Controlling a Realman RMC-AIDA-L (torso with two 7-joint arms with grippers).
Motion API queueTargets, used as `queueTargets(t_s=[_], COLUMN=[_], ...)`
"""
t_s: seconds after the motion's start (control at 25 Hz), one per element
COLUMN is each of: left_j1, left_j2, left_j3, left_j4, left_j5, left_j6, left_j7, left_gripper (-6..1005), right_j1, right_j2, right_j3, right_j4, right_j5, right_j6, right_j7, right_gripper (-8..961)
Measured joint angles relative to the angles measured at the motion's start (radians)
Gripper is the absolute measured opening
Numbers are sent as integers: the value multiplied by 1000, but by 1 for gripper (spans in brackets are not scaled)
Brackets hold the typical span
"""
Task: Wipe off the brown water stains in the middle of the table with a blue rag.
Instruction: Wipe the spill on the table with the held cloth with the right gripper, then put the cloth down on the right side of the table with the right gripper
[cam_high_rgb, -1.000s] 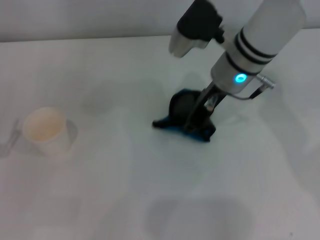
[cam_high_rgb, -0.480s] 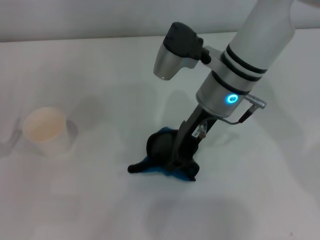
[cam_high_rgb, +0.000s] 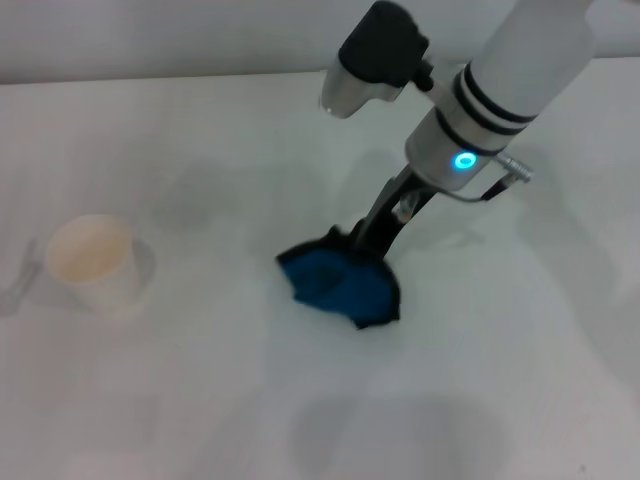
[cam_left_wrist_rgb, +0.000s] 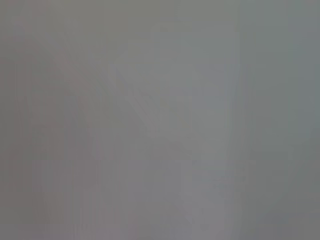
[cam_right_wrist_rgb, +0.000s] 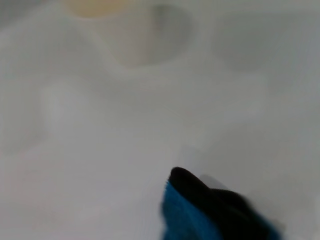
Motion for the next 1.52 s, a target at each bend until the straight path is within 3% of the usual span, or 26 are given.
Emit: queueTargets(t_s=[0.48,0.68,1.0,1.32,1.52], left_j1=[-9,-10,-26,-55,-61], left_j2=[4,5,6,6,10], left_j3=[-26,-37,-38,-38,-38], left_j4=[4,35,71,78,78], left_j5=[-4,0,2,2,2], left_j6=[0,32,81,109,116], left_j7=[0,0,0,0,0], left_gripper=[885,886,886,885,886], right_j1=[-47,-89,-136,-137,-136], right_j2=[-2,-11,-26,4,6], right_j3=[290,399,429,458,458], right_j4=[-36,-86,-133,-121,-130], right_j5=[-524,-654,-668,-644,-610], right_j6=[-97,-89,-74,-75,-90], right_j7=[149,185,202,153,159], right_gripper=[130,143,164,186,199])
